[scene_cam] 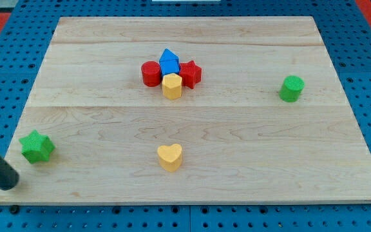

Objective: Push the green star to the left center of the board

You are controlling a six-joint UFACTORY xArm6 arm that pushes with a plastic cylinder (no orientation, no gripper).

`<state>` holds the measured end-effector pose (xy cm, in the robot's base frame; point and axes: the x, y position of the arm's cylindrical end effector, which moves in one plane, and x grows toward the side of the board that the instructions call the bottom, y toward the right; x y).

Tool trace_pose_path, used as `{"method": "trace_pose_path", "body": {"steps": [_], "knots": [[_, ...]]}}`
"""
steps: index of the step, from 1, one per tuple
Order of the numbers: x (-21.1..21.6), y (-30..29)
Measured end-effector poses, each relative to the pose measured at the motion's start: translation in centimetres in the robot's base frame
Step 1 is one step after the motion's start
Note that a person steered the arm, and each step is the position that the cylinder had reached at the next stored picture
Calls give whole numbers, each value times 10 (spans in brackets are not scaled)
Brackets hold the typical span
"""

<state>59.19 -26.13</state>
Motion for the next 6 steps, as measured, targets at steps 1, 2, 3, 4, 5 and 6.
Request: {"method": "trace_pose_path", "body": {"steps": [1, 2, 3, 4, 5, 6], "knots": [[-25, 5], [-43, 5], [-73, 22], [-99, 43], [-111, 46], [-112, 29]]}}
